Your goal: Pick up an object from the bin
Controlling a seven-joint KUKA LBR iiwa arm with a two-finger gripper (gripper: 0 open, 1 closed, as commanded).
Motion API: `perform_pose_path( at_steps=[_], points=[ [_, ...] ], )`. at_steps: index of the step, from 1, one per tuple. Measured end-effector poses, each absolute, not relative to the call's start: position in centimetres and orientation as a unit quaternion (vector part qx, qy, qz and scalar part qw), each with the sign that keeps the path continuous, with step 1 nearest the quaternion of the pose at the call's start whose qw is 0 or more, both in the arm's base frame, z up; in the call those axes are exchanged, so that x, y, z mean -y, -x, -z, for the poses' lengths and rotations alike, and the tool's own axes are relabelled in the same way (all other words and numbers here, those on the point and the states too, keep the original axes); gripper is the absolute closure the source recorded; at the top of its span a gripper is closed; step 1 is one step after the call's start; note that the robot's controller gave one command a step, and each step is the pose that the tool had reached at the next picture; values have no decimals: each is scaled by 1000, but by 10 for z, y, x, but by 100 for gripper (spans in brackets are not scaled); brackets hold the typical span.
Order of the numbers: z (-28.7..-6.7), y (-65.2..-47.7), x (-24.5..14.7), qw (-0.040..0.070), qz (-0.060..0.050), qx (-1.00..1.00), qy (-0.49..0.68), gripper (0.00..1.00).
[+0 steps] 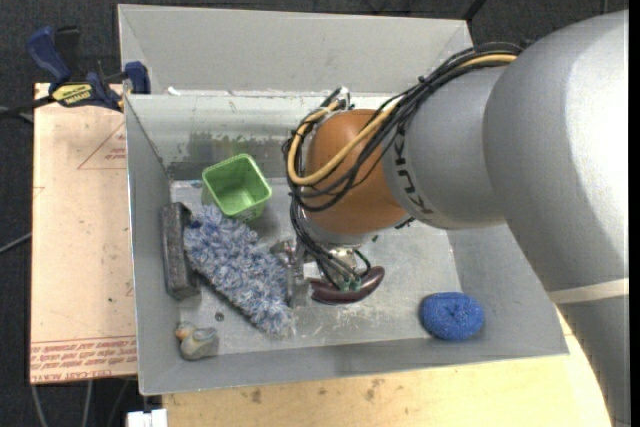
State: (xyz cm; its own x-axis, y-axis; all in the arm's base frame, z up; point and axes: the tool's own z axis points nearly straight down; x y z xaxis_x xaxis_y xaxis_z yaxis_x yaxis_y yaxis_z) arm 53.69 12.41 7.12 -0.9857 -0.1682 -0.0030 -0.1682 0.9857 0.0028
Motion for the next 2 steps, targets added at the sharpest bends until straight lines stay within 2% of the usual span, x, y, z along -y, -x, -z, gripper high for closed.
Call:
perform_pose_path(
  at_steps=[1,2],
  points=[
    [-74,-536,-124,0,-1,-996,85,100],
    [-87,-534,-123,-3,0,-996,84,100]
  ],
)
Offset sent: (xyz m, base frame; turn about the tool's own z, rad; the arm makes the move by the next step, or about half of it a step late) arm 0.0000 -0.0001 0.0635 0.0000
